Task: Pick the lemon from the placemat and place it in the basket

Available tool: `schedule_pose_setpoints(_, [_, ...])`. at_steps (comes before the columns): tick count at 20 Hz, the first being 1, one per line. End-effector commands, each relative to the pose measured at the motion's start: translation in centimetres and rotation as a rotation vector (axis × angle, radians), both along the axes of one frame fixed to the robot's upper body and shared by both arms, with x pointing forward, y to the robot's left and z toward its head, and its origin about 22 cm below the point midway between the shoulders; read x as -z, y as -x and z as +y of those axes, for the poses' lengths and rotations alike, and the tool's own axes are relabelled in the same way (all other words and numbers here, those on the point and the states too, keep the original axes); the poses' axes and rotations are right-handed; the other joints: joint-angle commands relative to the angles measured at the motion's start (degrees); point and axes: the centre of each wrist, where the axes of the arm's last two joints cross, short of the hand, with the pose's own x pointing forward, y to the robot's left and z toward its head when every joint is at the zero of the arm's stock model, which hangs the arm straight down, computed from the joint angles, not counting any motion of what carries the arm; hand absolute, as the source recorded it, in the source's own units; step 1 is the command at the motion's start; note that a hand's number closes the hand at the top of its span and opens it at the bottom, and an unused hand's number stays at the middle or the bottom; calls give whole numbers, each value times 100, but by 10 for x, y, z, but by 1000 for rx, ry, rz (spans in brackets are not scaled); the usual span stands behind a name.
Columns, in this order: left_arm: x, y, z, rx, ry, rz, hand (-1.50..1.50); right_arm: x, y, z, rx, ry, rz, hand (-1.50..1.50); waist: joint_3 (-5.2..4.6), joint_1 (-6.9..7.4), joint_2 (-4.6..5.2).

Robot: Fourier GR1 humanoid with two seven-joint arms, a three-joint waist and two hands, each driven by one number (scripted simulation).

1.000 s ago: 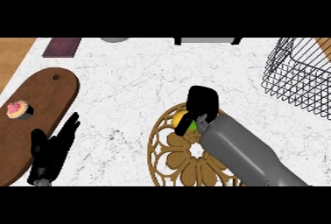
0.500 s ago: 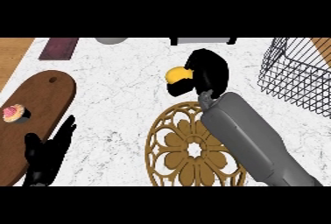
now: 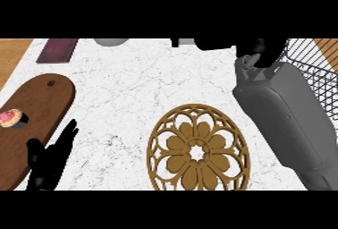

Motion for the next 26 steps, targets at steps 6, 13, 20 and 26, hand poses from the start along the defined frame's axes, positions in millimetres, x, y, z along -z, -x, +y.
schedule_pose_setpoints(6, [27,17,-5,-17,17,155,0,-91,6,-71,270,-110,-69,150,-84,62,76])
schedule_pose_setpoints(13, [31,18,-4,-18,24,160,0,-95,1,-126,320,-117,-4,150,-81,76,102])
schedule_pose_setpoints(20, [13,5,5,26,50,145,0,-81,-17,-183,369,-46,34,150,-79,208,145])
schedule_pose_setpoints(26, [16,8,-2,8,31,159,0,-54,-26,-205,374,-123,20,150,-76,233,143])
